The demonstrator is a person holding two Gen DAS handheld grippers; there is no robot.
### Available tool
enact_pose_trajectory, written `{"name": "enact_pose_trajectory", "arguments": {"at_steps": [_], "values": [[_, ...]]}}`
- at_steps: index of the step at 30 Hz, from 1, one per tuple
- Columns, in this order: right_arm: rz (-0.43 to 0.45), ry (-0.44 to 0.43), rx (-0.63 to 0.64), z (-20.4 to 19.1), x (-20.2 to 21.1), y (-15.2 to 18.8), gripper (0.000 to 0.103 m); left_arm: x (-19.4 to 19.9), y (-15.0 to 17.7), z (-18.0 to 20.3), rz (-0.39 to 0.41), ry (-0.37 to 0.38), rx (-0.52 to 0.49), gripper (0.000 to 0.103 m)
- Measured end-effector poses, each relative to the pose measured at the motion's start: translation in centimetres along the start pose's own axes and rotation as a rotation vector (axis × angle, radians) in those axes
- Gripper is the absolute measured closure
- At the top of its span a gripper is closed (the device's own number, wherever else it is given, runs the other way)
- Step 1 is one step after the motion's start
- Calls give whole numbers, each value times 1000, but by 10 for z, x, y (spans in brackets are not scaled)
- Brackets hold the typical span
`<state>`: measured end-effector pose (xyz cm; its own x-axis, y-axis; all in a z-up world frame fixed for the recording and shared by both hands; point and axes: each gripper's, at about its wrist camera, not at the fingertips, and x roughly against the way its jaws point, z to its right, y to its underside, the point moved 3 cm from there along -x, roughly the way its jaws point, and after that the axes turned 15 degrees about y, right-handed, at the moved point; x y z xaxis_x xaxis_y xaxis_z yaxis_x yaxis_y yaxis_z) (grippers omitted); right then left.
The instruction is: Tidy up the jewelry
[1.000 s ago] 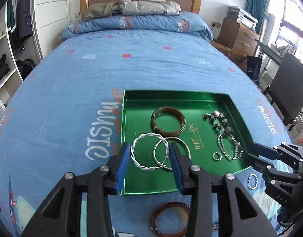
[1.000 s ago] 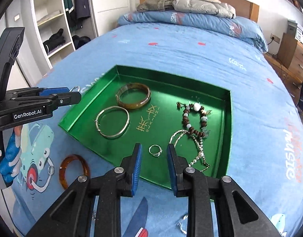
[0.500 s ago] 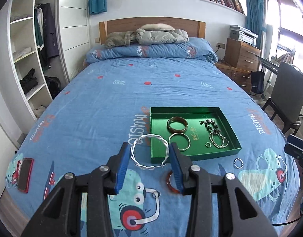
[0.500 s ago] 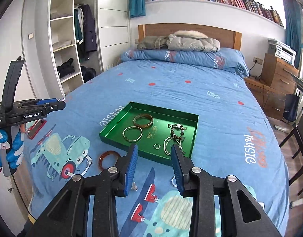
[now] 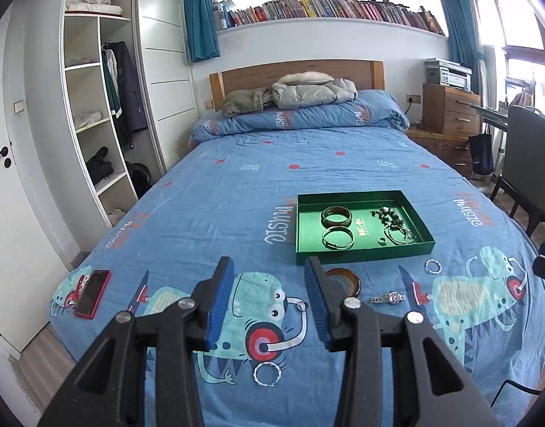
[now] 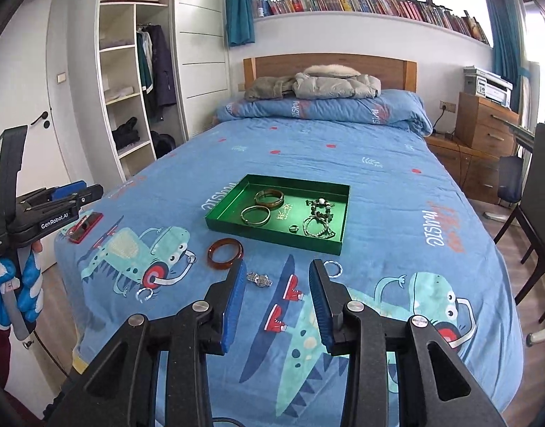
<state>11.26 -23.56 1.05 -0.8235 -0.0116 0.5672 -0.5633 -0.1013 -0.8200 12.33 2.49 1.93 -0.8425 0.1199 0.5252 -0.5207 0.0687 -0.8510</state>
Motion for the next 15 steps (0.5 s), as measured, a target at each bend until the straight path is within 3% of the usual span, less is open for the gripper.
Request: {"name": "enact_pose_trajectory", "arguments": {"at_steps": [7,15], "values": [[3,3,-6,-7,9,9,66,12,11,-3,17,-10,-16,63],[-40,-4,-19,-8,-11,18,66,-2,17,-13,-1,-20,-7,63]]}}
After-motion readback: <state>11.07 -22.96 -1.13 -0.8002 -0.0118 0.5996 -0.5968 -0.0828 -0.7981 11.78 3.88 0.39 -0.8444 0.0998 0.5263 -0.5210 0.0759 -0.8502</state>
